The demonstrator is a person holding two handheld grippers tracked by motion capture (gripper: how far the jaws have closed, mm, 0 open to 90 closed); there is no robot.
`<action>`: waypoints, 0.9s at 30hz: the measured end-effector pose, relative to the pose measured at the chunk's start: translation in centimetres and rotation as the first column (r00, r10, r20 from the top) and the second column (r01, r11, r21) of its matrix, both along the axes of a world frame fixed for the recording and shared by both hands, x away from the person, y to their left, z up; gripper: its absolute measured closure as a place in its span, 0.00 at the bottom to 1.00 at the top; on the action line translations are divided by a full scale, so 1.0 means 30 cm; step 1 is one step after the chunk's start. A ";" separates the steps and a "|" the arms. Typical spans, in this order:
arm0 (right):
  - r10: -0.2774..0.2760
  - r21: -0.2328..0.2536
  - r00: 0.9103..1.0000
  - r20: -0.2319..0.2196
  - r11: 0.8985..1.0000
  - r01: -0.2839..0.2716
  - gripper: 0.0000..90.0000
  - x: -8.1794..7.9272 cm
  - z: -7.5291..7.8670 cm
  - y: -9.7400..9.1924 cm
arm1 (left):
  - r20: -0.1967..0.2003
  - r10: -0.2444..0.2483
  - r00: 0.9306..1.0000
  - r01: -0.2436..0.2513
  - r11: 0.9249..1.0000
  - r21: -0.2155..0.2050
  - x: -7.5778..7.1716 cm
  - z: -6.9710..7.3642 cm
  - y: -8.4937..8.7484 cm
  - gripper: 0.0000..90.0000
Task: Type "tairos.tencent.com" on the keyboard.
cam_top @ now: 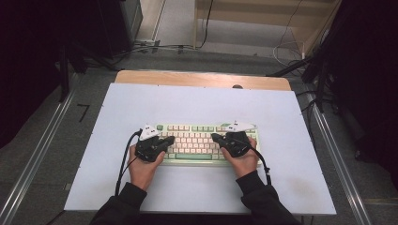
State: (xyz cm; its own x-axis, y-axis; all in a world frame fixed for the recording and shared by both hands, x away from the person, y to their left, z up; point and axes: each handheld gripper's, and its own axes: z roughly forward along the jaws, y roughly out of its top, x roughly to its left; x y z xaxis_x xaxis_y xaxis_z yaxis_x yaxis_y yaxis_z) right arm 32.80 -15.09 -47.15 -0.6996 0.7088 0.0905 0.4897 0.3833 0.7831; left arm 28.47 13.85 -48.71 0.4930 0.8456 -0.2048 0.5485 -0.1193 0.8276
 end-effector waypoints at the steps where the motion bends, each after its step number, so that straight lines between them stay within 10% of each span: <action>1: -0.004 0.001 1.000 -0.002 1.000 0.004 0.97 -0.001 0.000 -0.001 | 0.000 0.000 1.000 0.000 1.000 0.001 0.000 0.000 0.000 1.00; 27: 0.014 -0.025 1.000 -0.020 1.000 -0.015 0.97 -0.057 -0.013 -0.034 | -0.004 -0.013 1.000 0.013 1.000 -0.004 -0.002 0.004 -0.002 1.00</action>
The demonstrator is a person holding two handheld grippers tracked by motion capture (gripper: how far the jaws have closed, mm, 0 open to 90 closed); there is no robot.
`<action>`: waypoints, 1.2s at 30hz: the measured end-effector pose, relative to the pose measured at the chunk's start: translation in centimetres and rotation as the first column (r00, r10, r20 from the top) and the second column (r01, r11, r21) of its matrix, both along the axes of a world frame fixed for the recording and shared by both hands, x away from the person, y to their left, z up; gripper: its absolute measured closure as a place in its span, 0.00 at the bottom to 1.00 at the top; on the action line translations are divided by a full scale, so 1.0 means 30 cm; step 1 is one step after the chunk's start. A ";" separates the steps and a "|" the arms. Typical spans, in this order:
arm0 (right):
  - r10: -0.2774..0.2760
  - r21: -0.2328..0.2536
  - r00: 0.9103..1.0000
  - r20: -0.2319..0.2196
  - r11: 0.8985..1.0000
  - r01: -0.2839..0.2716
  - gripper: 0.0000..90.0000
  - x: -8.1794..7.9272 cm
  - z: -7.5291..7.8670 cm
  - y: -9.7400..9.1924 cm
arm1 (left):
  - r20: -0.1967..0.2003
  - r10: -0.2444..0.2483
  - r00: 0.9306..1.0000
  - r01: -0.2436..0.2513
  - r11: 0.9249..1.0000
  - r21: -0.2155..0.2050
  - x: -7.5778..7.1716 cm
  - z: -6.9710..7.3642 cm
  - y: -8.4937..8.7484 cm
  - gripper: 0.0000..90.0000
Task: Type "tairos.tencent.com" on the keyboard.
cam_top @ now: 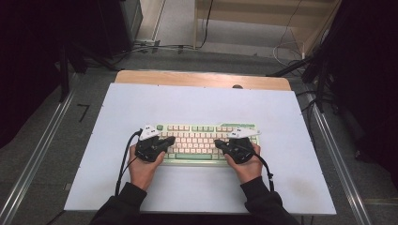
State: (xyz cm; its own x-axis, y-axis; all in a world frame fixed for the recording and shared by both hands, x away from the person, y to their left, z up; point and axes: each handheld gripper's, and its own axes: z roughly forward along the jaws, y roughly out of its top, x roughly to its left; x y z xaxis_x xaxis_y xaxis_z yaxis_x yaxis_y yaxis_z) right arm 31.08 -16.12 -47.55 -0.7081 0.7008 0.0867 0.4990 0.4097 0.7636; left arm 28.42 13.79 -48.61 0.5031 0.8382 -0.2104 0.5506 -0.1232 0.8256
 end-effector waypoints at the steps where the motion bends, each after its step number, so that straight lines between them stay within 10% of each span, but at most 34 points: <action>1: 0.002 -0.004 1.000 -0.006 1.000 -0.002 0.97 -0.004 -0.003 0.000 | 0.001 -0.001 1.000 0.001 1.000 -0.001 0.000 0.000 0.000 1.00; 25: 0.014 -0.047 0.999 -0.033 0.999 -0.015 0.97 -0.016 -0.047 0.015 | 0.004 0.005 1.000 -0.005 1.000 -0.008 -0.003 0.004 0.002 1.00; 36: 0.004 -0.015 1.000 -0.021 1.000 -0.004 0.97 -0.017 -0.024 0.000 | 0.009 0.009 1.000 -0.008 1.000 -0.021 0.000 0.006 0.010 0.74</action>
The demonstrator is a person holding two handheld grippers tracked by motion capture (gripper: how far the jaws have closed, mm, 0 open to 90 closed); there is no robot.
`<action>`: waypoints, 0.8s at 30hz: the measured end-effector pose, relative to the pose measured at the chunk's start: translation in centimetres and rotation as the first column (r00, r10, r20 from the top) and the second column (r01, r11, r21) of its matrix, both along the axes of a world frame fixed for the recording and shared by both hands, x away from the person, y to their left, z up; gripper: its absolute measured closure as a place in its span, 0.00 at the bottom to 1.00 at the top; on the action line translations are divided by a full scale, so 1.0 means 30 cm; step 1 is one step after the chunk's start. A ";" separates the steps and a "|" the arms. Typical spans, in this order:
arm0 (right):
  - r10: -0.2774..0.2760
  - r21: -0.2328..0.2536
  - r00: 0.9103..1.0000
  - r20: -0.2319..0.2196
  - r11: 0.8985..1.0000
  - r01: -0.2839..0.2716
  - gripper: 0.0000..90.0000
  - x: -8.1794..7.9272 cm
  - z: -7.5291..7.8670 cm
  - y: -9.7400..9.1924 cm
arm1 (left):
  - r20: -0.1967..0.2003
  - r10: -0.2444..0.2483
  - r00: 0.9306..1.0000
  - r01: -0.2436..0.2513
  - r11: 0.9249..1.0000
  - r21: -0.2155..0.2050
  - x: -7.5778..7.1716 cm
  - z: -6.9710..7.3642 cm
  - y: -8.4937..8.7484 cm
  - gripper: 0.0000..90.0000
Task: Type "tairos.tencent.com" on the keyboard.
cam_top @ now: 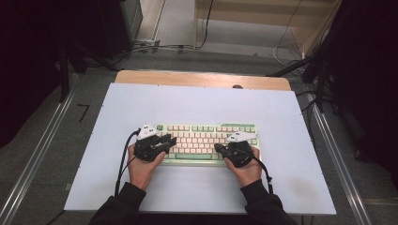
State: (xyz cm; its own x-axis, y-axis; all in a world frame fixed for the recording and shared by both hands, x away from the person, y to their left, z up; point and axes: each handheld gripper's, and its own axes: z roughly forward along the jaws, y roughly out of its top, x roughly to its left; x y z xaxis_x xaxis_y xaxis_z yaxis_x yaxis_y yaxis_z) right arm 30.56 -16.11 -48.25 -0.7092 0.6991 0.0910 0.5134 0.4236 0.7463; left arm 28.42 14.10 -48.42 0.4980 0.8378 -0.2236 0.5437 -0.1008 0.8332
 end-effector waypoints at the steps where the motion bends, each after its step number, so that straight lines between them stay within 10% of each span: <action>1: -0.001 0.005 1.000 0.002 1.000 0.001 0.97 -0.001 0.004 -0.001 | 0.000 0.000 1.000 0.000 1.000 0.000 0.000 0.000 0.000 0.72; 9: 0.000 0.021 1.000 0.017 1.000 0.000 0.97 -0.008 0.023 -0.007 | 0.002 -0.001 1.000 0.001 1.000 -0.001 -0.002 0.004 0.003 0.70; 17: -0.003 0.031 1.000 0.024 1.000 0.002 0.97 -0.011 0.035 -0.011 | 0.006 -0.039 0.999 0.039 0.999 -0.014 -0.010 0.011 0.000 1.00; 24: 0.004 0.034 1.000 0.030 0.999 -0.005 0.97 -0.015 0.043 -0.008 | 0.008 -0.051 0.999 0.051 0.999 -0.015 -0.012 0.013 -0.006 1.00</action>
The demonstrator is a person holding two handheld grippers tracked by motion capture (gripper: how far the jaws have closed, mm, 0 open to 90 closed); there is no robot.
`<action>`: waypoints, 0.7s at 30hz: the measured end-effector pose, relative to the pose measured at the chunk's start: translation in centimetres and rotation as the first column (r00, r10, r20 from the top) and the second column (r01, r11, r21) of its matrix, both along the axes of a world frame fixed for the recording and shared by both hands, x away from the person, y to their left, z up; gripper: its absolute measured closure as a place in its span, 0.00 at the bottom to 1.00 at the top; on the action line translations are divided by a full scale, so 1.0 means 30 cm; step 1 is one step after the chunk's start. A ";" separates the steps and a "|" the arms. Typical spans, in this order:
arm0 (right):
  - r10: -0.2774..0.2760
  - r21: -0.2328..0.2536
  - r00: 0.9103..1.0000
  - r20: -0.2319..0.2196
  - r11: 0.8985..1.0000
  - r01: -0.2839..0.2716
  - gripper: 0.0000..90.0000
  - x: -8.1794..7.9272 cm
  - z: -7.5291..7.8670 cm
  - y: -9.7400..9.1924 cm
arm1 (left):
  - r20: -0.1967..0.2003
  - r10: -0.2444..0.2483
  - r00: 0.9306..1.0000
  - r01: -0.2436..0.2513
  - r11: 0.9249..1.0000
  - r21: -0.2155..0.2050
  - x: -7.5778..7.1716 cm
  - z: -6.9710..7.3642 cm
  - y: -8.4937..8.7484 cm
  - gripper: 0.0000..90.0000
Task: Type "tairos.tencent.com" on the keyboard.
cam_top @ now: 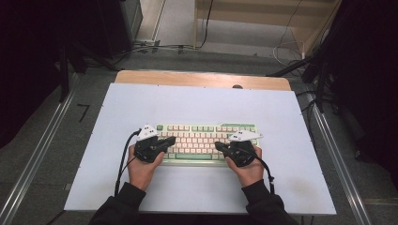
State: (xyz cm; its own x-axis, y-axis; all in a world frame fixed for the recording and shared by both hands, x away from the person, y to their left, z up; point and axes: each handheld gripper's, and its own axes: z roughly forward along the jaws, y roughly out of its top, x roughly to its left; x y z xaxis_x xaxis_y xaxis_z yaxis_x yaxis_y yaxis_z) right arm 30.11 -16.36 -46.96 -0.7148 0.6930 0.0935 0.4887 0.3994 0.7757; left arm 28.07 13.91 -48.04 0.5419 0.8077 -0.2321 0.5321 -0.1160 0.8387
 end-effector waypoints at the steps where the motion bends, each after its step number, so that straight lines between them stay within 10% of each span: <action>1: 0.000 0.001 1.000 -0.001 1.000 0.000 0.97 -0.001 0.000 0.000 | -0.001 0.000 1.000 0.000 1.000 0.001 0.000 0.000 -0.002 1.00; 21: 0.003 0.070 1.000 0.005 0.998 -0.003 0.60 -0.010 -0.003 -0.031 | -0.015 -0.041 0.999 0.042 0.999 0.020 0.056 -0.011 -0.089 1.00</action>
